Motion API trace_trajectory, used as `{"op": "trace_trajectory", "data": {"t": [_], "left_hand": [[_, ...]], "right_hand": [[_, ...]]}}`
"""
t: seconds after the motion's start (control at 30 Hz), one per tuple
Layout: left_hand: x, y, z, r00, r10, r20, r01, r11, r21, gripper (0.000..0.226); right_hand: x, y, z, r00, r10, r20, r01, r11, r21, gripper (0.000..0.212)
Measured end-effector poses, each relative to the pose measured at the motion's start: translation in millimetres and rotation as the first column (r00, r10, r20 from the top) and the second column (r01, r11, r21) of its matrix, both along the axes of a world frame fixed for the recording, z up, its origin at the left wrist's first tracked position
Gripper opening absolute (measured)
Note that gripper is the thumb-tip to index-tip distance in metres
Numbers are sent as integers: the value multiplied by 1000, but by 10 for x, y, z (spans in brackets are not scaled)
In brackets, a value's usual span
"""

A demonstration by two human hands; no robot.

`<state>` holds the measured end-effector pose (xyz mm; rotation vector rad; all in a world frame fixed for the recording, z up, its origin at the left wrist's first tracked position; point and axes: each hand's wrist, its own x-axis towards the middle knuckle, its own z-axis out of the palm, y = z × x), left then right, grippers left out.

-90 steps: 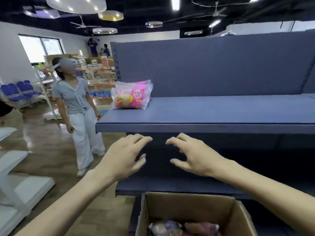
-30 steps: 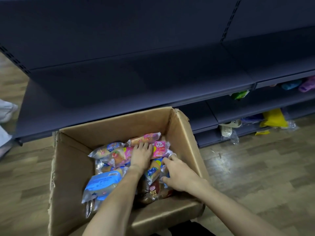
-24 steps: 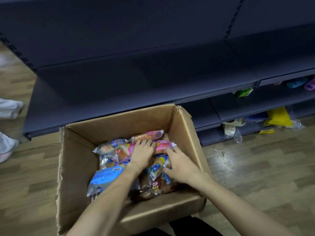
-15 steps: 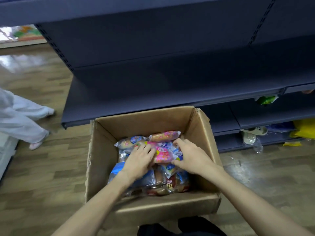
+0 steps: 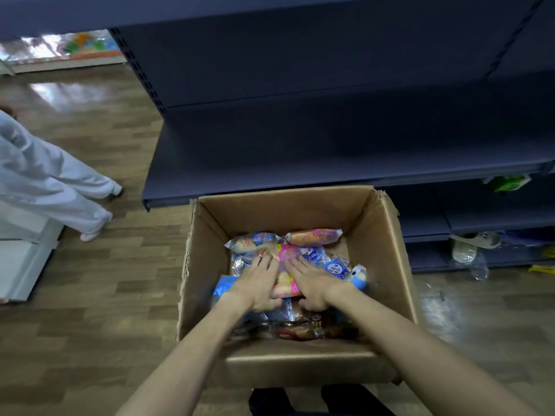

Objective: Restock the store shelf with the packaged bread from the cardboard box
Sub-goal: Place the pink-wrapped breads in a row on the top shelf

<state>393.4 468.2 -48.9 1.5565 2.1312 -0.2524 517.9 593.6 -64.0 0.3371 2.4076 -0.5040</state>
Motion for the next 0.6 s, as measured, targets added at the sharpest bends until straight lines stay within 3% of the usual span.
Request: {"op": "trace_trajectory", "data": {"t": [0.17, 0.4, 0.6], "left_hand": [[23, -25, 23, 998, 44, 39, -40, 995, -86, 71], [-15, 62, 76, 1000, 3, -19, -5, 995, -102, 73], [-13, 15, 71, 988, -102, -114, 100, 995, -24, 77]], "right_hand": [[68, 26, -82, 995, -10, 98, 8, 1000, 22, 90], [-49, 173, 53, 997, -71, -37, 67, 993, -100, 133], [-122, 166, 9, 987, -124, -103, 107, 982, -158, 138]]}}
